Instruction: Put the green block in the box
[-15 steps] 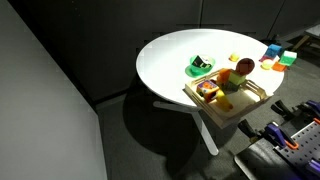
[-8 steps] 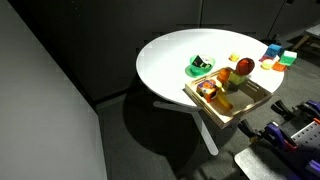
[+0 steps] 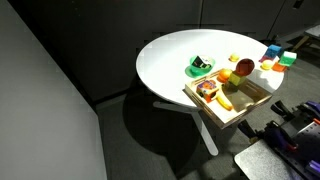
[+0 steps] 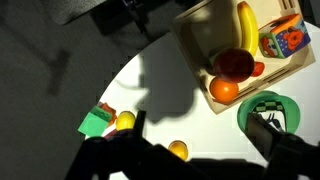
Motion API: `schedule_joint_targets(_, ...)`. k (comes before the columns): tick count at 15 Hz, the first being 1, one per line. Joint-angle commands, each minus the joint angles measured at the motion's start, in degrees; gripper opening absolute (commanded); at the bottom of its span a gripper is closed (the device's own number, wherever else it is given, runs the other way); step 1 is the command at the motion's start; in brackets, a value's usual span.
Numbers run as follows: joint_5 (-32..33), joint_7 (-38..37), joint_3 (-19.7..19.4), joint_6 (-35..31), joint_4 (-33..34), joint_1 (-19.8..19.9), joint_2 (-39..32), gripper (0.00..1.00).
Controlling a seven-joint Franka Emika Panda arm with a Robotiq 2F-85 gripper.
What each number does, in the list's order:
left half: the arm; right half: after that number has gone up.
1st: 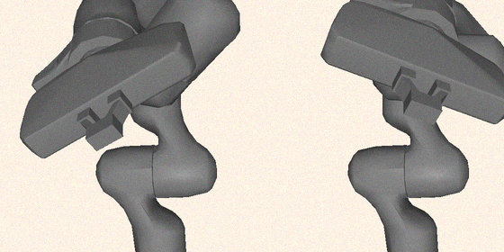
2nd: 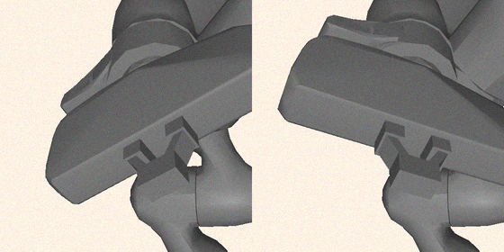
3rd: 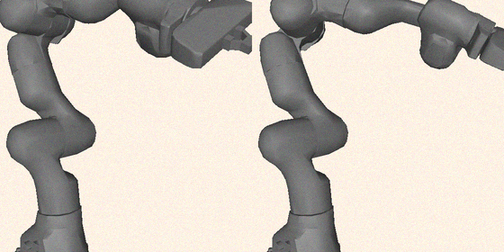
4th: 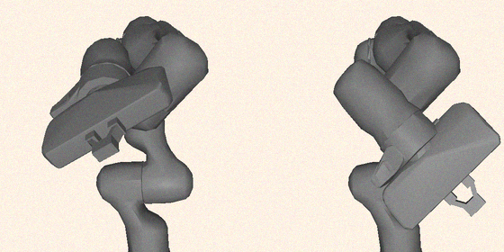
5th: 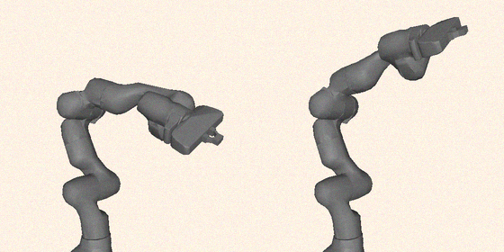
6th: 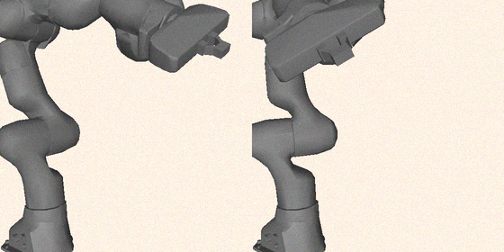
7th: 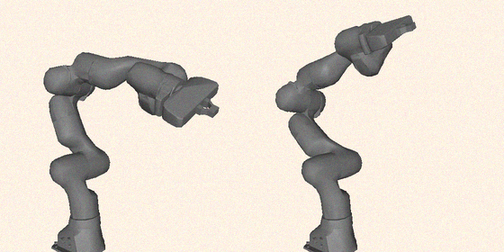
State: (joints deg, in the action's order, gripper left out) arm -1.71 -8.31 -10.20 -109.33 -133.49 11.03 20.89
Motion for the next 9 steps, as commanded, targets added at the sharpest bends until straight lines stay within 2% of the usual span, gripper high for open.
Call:
schedule_joint_targets(1, 1.18, 4.54, -1.69, -2.81, 0.84, 1.20, -1.73, 1.00)
schedule_joint_targets(7, 6.16, 13.03, -3.99, -7.56, 1.85, 2.22, -3.69, 1.00)
schedule_joint_targets(9, 5.75, 14.72, -4.72, -8.35, 2.09, 2.15, -3.90, 1.00)
